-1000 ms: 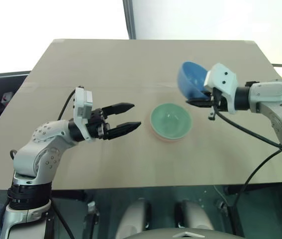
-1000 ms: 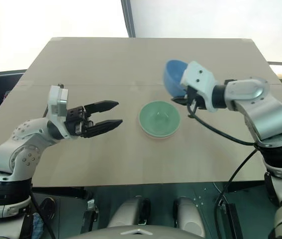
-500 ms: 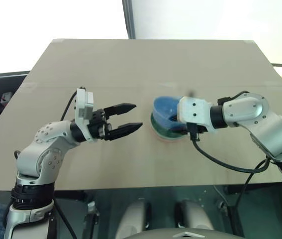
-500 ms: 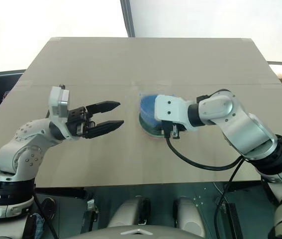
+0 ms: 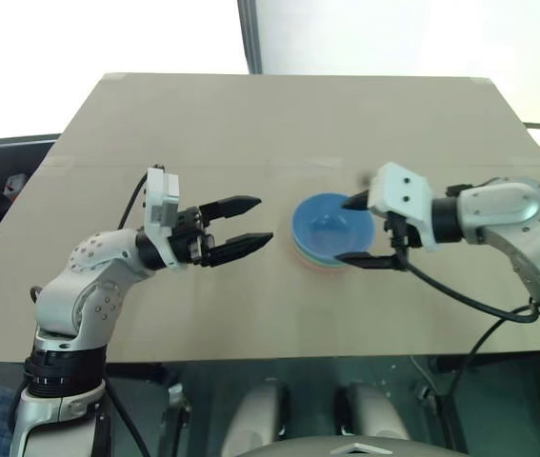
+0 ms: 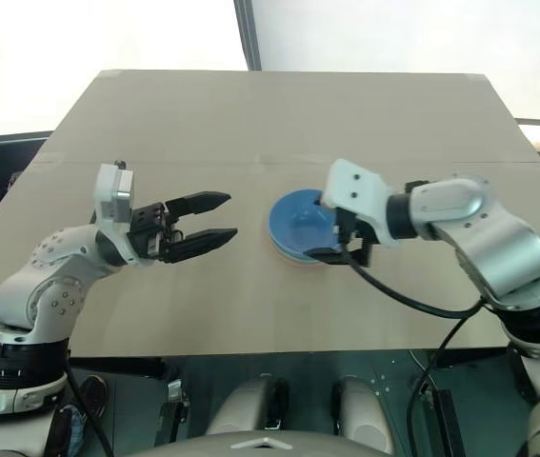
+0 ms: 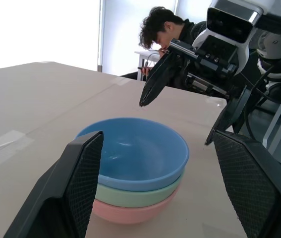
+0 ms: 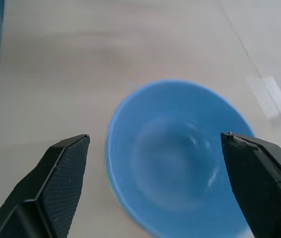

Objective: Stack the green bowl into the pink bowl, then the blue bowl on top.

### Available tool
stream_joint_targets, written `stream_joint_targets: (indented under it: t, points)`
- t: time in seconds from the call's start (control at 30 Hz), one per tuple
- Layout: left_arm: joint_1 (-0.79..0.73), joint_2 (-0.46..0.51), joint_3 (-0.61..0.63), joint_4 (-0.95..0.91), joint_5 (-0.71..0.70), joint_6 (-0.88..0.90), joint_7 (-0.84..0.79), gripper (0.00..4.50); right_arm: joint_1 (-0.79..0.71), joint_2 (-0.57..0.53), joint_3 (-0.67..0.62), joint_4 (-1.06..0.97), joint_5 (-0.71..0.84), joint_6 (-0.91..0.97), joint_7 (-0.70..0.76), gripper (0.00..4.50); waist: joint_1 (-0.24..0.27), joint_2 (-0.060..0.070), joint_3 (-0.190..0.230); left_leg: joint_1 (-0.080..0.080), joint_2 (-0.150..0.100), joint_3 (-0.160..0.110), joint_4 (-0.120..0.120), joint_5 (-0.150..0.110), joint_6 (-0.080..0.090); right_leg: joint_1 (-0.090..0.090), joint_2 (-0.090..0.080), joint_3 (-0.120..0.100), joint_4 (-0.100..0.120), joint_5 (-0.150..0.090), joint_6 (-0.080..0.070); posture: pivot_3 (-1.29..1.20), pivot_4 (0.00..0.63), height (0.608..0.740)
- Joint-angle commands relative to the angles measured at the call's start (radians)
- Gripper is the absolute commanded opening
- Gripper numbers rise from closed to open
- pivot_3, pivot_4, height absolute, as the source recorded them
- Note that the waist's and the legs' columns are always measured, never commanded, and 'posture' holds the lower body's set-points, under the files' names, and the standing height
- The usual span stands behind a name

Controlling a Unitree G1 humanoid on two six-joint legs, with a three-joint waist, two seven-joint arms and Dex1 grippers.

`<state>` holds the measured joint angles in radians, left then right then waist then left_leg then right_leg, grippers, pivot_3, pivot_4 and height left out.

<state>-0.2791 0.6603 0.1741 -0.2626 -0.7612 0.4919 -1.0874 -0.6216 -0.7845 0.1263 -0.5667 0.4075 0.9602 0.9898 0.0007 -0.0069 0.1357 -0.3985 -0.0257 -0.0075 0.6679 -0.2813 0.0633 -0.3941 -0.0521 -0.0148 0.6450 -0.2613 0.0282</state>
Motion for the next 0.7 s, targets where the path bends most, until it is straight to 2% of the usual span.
stream_joint_targets:
  t: [0.03, 0.17, 0.27, 0.33, 0.5, 0.7]
  points:
    - [0.042, 0.021, 0.033, -0.019, 0.051, -0.043, 0.029, 3.71, 0.12, -0.017, -0.201, -0.025, 0.085, -0.011, -0.009, 4.44, 0.0, 0.0, 0.0, 0.0, 0.0, 0.0, 0.0, 0.0, 0.0, 0.0, 0.0, 0.0, 0.0, 0.0, 0.0, 0.0, 0.15, 0.74]
    - [0.125, 0.04, 0.058, -0.042, 0.093, -0.046, 0.071, 3.71, 0.343, -0.066, -0.329, -0.01, 0.074, -0.108, 0.012, 4.44, 0.006, 0.0, -0.001, 0.001, 0.0, 0.0, -0.001, 0.0, 0.0, 0.001, 0.0, 0.0, -0.001, 0.0, 0.0, 0.0, 0.15, 0.74]
    - [0.22, 0.071, 0.078, -0.058, 0.137, -0.043, 0.097, 3.71, 0.544, -0.044, -0.454, 0.012, 0.076, -0.262, 0.057, 4.44, 0.013, 0.0, 0.0, 0.001, 0.001, 0.0, -0.001, 0.0, 0.0, 0.001, 0.0, 0.0, -0.001, 0.0, 0.0, 0.0, 0.15, 0.74]
    - [0.261, 0.076, 0.082, -0.046, 0.17, -0.054, 0.12, 3.71, 0.619, -0.025, -0.497, 0.034, 0.083, -0.317, 0.059, 4.44, 0.014, 0.001, 0.0, 0.001, 0.001, 0.001, -0.001, 0.0, 0.0, 0.001, 0.0, 0.0, -0.001, 0.0, 0.0, 0.0, 0.15, 0.74]
    - [0.34, 0.063, 0.081, -0.016, 0.219, -0.098, 0.132, 3.71, 0.727, 0.014, -0.526, 0.107, 0.067, -0.465, 0.062, 4.44, 0.013, 0.001, 0.0, 0.005, 0.001, 0.0, 0.0, -0.002, 0.003, 0.004, 0.0, 0.0, 0.0, 0.0, 0.0, 0.0, 0.15, 0.74]
    - [0.363, 0.059, 0.072, -0.01, 0.243, -0.136, 0.131, 3.71, 0.742, 0.039, -0.535, 0.147, 0.094, -0.551, 0.05, 4.44, 0.014, 0.001, 0.0, 0.005, 0.001, 0.001, -0.001, -0.002, 0.003, 0.005, 0.0, 0.0, 0.0, 0.0, 0.0, 0.0, 0.15, 0.74]
